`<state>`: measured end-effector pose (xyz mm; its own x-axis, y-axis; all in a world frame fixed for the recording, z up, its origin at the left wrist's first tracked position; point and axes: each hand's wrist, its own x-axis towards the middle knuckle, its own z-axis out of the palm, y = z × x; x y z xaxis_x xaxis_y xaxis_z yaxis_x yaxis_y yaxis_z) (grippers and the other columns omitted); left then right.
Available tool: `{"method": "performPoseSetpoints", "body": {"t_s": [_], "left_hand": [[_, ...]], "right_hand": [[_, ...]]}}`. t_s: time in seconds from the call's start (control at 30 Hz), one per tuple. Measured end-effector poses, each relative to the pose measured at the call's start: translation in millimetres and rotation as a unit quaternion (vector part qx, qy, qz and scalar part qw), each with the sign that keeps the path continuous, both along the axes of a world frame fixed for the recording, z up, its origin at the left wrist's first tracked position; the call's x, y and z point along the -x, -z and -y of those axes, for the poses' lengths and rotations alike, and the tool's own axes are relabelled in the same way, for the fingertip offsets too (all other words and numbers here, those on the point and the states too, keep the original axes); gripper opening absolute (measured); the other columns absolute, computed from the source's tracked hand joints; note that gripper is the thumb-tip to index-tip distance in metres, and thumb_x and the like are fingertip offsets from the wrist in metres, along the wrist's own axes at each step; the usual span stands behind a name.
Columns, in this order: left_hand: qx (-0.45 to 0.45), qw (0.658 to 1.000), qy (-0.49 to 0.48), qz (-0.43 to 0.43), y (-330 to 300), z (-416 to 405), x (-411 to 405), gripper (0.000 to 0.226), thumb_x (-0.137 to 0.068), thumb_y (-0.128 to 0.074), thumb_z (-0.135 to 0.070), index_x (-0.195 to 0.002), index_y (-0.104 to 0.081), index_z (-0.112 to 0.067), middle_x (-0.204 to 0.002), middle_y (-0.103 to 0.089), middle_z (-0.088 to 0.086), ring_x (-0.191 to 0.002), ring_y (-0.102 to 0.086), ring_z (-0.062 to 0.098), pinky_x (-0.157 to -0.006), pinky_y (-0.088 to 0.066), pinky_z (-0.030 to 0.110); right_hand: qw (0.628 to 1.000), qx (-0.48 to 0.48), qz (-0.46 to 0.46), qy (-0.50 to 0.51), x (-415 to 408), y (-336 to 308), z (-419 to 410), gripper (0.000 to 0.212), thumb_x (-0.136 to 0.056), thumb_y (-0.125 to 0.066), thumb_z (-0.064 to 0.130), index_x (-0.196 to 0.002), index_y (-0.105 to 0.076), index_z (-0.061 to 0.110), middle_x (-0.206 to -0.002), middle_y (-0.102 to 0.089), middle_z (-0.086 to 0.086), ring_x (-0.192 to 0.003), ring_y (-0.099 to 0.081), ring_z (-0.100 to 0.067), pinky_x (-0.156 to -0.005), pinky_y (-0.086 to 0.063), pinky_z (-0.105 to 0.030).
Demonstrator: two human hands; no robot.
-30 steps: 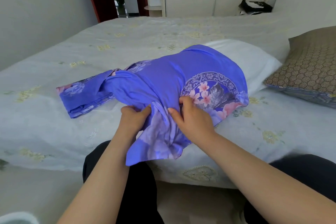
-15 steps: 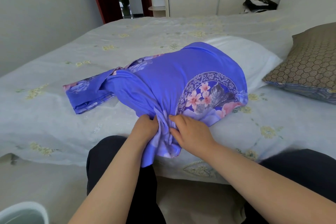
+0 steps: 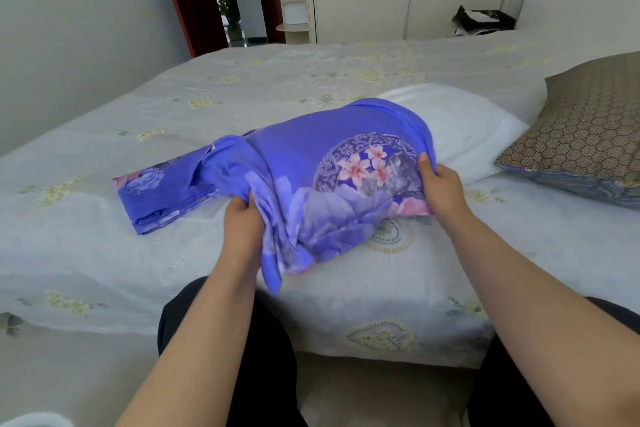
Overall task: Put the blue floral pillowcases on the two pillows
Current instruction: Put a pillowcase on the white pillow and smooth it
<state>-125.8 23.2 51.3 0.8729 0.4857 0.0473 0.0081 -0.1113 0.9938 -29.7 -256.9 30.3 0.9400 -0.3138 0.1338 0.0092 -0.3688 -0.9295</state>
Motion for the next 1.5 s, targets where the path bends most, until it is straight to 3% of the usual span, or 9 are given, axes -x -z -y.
{"method": "performPoseSetpoints", "body": {"t_s": [0.2,0.37,0.57,0.73,0.83,0.97,1.07,1.2,1.5], "left_hand": [[-0.011,0.996,-0.091,-0.001,-38,-62,-17,0.026,-0.101,-0.031,-0.027,-0.106,-0.052,-0.013,-0.115,-0.056,0.019,-0.118,-0.05,0.034,-0.094,-0.038,0.035],[-0.1,0.99,-0.076,-0.06,-35,-56,-18,0.023,-0.103,-0.032,-0.029,-0.1,-0.044,-0.01,-0.102,-0.045,0.01,-0.093,-0.04,0.016,-0.057,-0.028,0.022],[-0.098,0.994,-0.015,-0.055,-16,-67,-2,0.023,-0.101,-0.037,-0.033,-0.082,-0.047,-0.023,-0.083,-0.049,-0.002,-0.075,-0.046,0.013,-0.062,-0.036,0.017],[-0.054,0.99,0.101,-0.078,12,-64,6,0.021,-0.1,-0.04,-0.021,-0.081,-0.046,-0.027,-0.081,-0.05,-0.013,-0.086,-0.05,0.012,-0.066,-0.039,0.013],[-0.033,0.988,0.132,-0.069,13,-58,10,0.012,-0.094,-0.052,-0.019,-0.084,-0.054,-0.013,-0.064,-0.061,-0.009,-0.069,-0.051,0.012,-0.06,-0.044,0.017],[0.032,0.994,0.103,-0.028,12,-63,18,0.017,-0.097,-0.05,-0.025,-0.099,-0.063,-0.014,-0.088,-0.069,0.003,-0.08,-0.062,0.014,-0.069,-0.051,0.025],[0.031,0.996,0.087,-0.017,19,-75,25,0.022,-0.097,-0.05,-0.029,-0.102,-0.067,-0.017,-0.099,-0.071,0.005,-0.089,-0.065,0.02,-0.086,-0.05,0.04],[0.042,0.989,0.139,-0.038,26,-68,32,0.024,-0.1,-0.045,-0.022,-0.103,-0.066,-0.011,-0.094,-0.073,0.005,-0.084,-0.068,0.02,-0.074,-0.054,0.032],[-0.213,0.902,0.311,-0.211,17,-87,19,0.053,-0.073,-0.061,-0.057,-0.093,-0.068,-0.009,-0.086,-0.07,0.002,-0.076,-0.058,0.012,-0.078,-0.05,0.035]], "right_hand": [[0.986,0.135,0.101,0.001,17,2,26,0.036,-0.099,-0.042,0.04,-0.09,-0.06,0.01,-0.078,-0.059,-0.011,-0.076,-0.055,-0.024,-0.066,-0.038,-0.03],[0.971,0.192,0.035,0.136,0,8,54,0.044,-0.099,-0.031,0.049,-0.089,-0.049,0.011,-0.091,-0.061,-0.026,-0.086,-0.057,-0.04,-0.067,-0.038,-0.038],[0.957,0.237,0.0,0.166,3,19,62,0.041,-0.1,-0.033,0.043,-0.099,-0.054,0.007,-0.097,-0.061,-0.027,-0.09,-0.057,-0.042,-0.067,-0.034,-0.036],[0.948,0.221,0.108,0.2,-3,-17,51,0.033,-0.091,-0.049,0.024,-0.118,-0.056,0.007,-0.123,-0.051,-0.021,-0.116,-0.047,-0.037,-0.095,-0.036,-0.044],[0.966,0.221,0.075,0.11,-20,-55,12,0.055,-0.093,-0.042,0.047,-0.132,-0.045,0.008,-0.128,-0.054,-0.016,-0.121,-0.047,-0.035,-0.101,-0.034,-0.045],[0.937,0.35,0.002,-0.019,-34,-69,-19,0.048,-0.091,-0.044,0.056,-0.104,-0.055,0.011,-0.104,-0.063,-0.016,-0.099,-0.058,-0.035,-0.073,-0.041,-0.035],[0.956,0.278,0.037,0.085,-35,-71,22,0.033,-0.094,-0.048,0.043,-0.094,-0.056,0.011,-0.103,-0.062,-0.021,-0.098,-0.057,-0.039,-0.076,-0.041,-0.037],[0.944,0.304,0.001,0.128,-30,-58,49,0.034,-0.098,-0.042,0.038,-0.103,-0.054,0.007,-0.107,-0.061,-0.026,-0.099,-0.056,-0.042,-0.076,-0.04,-0.039],[0.901,0.423,0.056,0.081,-41,-74,-3,0.049,-0.084,-0.049,0.006,-0.133,-0.043,0.006,-0.135,-0.042,-0.018,-0.125,-0.036,-0.036,-0.101,-0.03,-0.044]]}}
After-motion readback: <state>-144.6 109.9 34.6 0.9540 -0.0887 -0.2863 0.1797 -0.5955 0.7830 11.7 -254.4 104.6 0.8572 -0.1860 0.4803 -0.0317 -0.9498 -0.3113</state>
